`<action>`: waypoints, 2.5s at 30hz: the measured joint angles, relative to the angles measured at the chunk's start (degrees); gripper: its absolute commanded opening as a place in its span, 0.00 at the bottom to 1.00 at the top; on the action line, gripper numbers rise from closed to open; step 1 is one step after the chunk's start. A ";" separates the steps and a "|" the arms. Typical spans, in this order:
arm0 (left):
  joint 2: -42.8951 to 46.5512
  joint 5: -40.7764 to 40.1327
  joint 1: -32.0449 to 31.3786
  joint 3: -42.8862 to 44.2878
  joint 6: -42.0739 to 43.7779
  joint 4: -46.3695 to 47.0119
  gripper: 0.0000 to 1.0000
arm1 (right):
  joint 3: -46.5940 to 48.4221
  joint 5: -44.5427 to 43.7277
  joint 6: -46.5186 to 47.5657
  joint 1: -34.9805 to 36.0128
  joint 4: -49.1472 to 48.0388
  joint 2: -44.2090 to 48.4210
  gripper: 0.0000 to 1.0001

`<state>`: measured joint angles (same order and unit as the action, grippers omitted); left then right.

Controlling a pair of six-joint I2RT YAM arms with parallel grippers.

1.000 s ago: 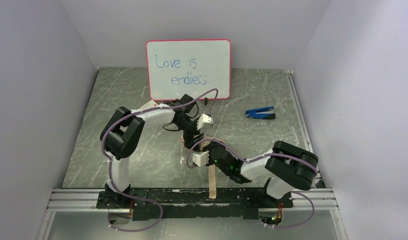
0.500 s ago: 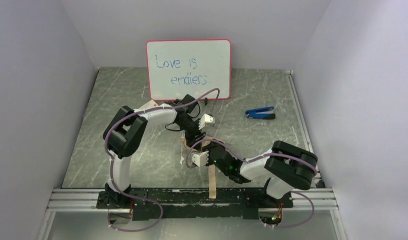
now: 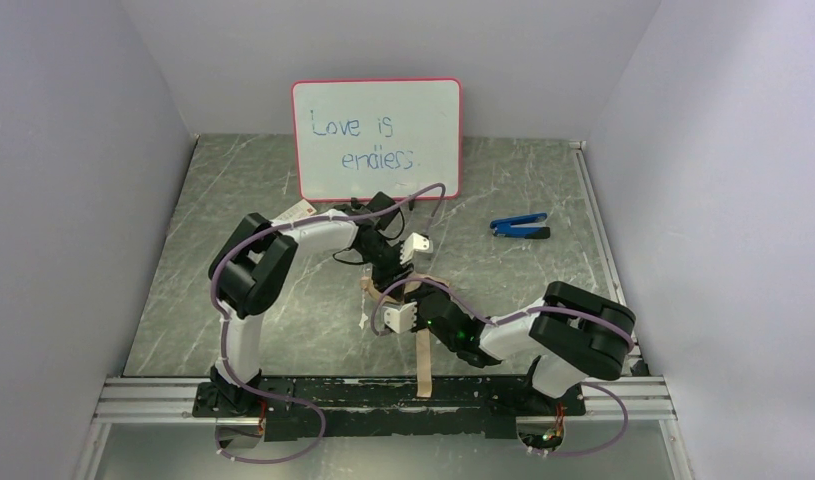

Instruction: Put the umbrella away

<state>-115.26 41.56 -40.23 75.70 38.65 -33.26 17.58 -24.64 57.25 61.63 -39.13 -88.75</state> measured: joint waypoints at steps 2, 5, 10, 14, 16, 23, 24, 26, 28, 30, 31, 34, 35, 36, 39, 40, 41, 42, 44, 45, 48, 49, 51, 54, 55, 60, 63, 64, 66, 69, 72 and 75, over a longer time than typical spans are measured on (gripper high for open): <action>0.31 -0.42 -0.13 -0.28 -0.07 0.33 0.05 | 0.00 0.26 -0.04 0.00 0.44 0.37 0.44; 0.70 -1.29 -0.59 -0.68 -0.11 0.74 0.05 | -0.02 1.36 -0.74 0.00 3.21 2.67 0.60; 1.53 -4.17 -1.03 -1.36 -0.24 1.99 0.05 | -0.39 5.70 -3.10 0.59 10.60 11.63 0.66; 2.16 -6.71 -1.62 -1.79 -0.31 3.06 0.05 | -0.35 8.83 -5.79 0.76 16.87 19.89 0.66; 2.58 -8.41 -1.68 -2.19 -0.31 4.24 0.05 | -0.35 10.21 -7.32 0.85 20.13 23.76 0.65; 4.68 -13.70 -1.75 -4.96 0.55 9.22 0.05 | -0.17 17.38 -16.26 1.36 31.45 42.12 0.65; 4.96 -14.36 -1.75 -5.33 0.70 9.79 0.05 | 0.02 18.47 -17.59 1.38 32.74 44.70 0.64; 5.38 -15.52 -1.77 -5.92 1.16 10.64 0.05 | 0.50 19.71 -20.31 1.42 34.51 48.89 0.64; 5.51 -16.20 -1.77 -6.14 1.46 11.15 0.05 | 0.87 19.69 -23.63 1.46 35.95 53.09 0.64; 5.55 -16.96 -1.86 -6.23 1.70 11.45 0.05 | 1.22 18.01 -26.86 1.46 36.61 56.24 0.64; 5.60 -17.42 -1.99 -6.34 1.90 11.69 0.05 | 1.51 16.20 -28.79 1.46 36.89 57.57 0.63; 5.99 -18.95 -2.47 -6.95 2.23 12.72 0.05 | 2.84 9.07 -34.27 1.46 37.33 59.45 0.64; 6.19 -19.61 -2.73 -7.26 2.36 13.03 0.05 | 3.43 6.32 -36.06 1.46 37.40 59.60 0.64; 6.38 -20.41 -3.08 -7.58 2.51 13.38 0.05 | 3.96 3.91 -37.35 1.46 37.42 59.58 0.64; 6.82 -22.53 -3.98 -8.20 2.99 14.03 0.05 | 6.16 -4.39 -41.53 1.46 37.48 58.95 0.65; 6.95 -23.19 -4.26 -8.46 3.21 14.34 0.05 | 6.78 -6.88 -42.53 1.46 37.33 58.69 0.65; 7.13 -23.85 -4.55 -8.76 3.45 14.69 0.05 | 7.23 -9.29 -43.45 1.46 37.22 58.45 0.65; 7.28 -24.22 -4.70 -8.98 3.65 14.95 0.05 | 7.45 -11.08 -44.15 1.44 36.98 58.27 0.65; 7.56 -25.29 -5.18 -9.55 4.13 15.61 0.05 | 7.54 -15.08 -45.53 1.09 36.59 58.01 0.65; 7.72 -25.68 -5.33 -9.79 4.31 15.89 0.05 | 7.54 -16.35 -46.03 0.76 36.50 57.94 0.65; 8.13 -27.04 -5.95 -10.51 4.72 16.74 0.05 | 7.61 -19.10 -48.63 -2.95 36.74 57.22 0.66; 8.26 -27.45 -6.12 -10.71 4.83 16.98 0.05 | 7.69 -19.41 -49.81 -5.14 37.13 56.85 0.65; 8.61 -28.61 -6.67 -11.30 5.16 17.86 0.05 | 7.98 -18.53 -52.43 -10.12 38.10 56.00 0.65; 9.14 -30.56 -7.65 -12.35 5.55 19.61 0.05 | 9.57 -14.64 -56.76 -19.65 40.48 53.05 0.66; 9.33 -31.34 -8.00 -12.74 5.62 20.24 0.05 | 10.29 -13.27 -57.79 -22.03 41.13 51.74 0.66; 9.75 -36.44 -9.77 -14.78 6.23 25.14 0.05 | 15.47 -3.63 -61.94 -32.15 42.56 41.40 0.66; 10.01 -39.85 -10.75 -16.72 7.04 29.53 0.05 | 17.14 1.25 -62.38 -33.62 42.45 36.72 0.67; 10.14 -41.00 -11.15 -17.53 7.26 31.15 0.05 | 17.86 2.45 -62.38 -33.83 42.47 34.99 0.67; 10.23 -43.17 -11.91 -18.84 7.98 33.90 0.05 | 19.43 4.39 -62.38 -34.38 42.49 31.78 0.67; 10.23 -46.80 -13.31 -20.83 9.05 38.36 0.05 | 22.16 7.10 -62.38 -36.04 42.88 28.11 0.67; 9.84 -51.01 -15.17 -22.67 10.23 42.82 0.05 | 25.70 10.05 -61.79 -38.21 42.91 24.83 0.67; 9.11 -54.84 -16.85 -24.59 11.52 47.43 0.05 | 28.22 13.60 -60.08 -39.69 42.34 22.08 0.67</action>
<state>-106.15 -13.28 -57.08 51.11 50.17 14.17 45.80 -11.05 -2.83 21.93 3.20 -66.67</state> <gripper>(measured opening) 0.472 0.671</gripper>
